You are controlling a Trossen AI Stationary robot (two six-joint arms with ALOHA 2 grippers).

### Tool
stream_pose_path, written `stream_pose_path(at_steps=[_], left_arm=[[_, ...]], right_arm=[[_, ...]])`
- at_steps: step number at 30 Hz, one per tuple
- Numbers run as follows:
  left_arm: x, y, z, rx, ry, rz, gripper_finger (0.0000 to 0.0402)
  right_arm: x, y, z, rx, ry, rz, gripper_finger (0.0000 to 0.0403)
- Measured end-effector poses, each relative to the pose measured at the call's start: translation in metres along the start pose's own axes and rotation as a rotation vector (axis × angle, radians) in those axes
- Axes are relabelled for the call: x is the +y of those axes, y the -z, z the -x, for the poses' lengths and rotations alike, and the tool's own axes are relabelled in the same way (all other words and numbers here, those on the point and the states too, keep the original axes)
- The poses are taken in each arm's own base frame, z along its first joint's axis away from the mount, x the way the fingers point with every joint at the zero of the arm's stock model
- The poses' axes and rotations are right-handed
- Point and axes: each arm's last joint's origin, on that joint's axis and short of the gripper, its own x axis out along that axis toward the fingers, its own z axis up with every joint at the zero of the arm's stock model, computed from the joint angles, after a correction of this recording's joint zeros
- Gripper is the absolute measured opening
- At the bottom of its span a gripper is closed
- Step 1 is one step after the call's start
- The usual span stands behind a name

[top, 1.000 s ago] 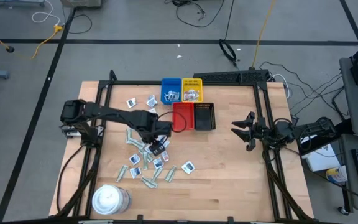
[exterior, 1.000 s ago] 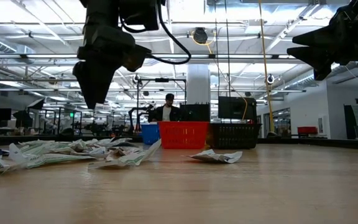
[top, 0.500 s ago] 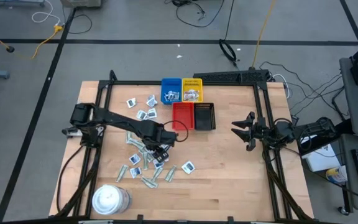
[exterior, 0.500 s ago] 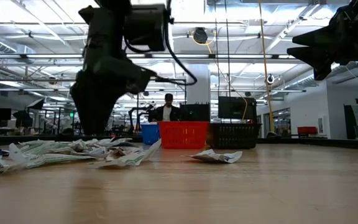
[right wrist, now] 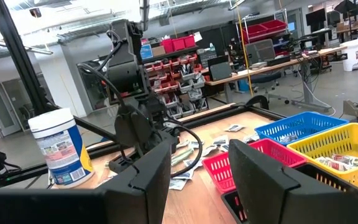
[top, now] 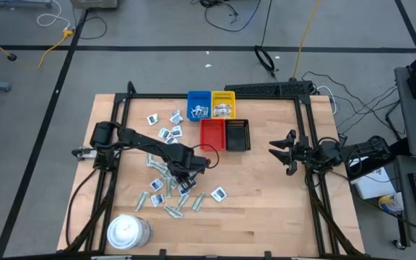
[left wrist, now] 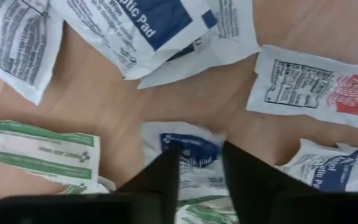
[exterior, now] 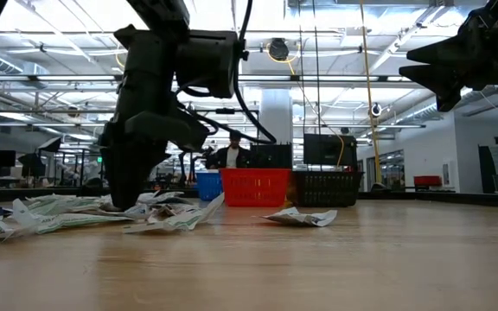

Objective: Pick & Place First Aid Supplies
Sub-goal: Put the alcohol pad into the blue bin

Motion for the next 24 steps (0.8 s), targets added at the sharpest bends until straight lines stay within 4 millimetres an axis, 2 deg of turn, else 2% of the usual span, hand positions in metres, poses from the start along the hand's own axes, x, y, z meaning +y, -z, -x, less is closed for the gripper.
stream_pose_path(at_steps=[6, 11, 14, 24], left_arm=[[0.000, -0.001, 0.000, -0.007, -0.007, -0.025, 0.0013], [0.002, -0.002, 0.000, 0.005, 0.012, -0.027, 0.0006], [0.006, 0.000, 0.006, 0.021, 0.039, -0.037, 0.0005], [0.025, 0.015, 0.059, -0.027, 0.199, -0.124, 0.0003]], right_arm=[[0.000, 0.000, 0.000, 0.000, 0.000, 0.000, 0.0155], [0.000, 0.000, 0.000, 0.000, 0.000, 0.000, 0.0155], [0.000, 0.000, 0.000, 0.000, 0.000, 0.000, 0.0155], [0.000, 0.000, 0.000, 0.000, 0.000, 0.000, 0.0155]])
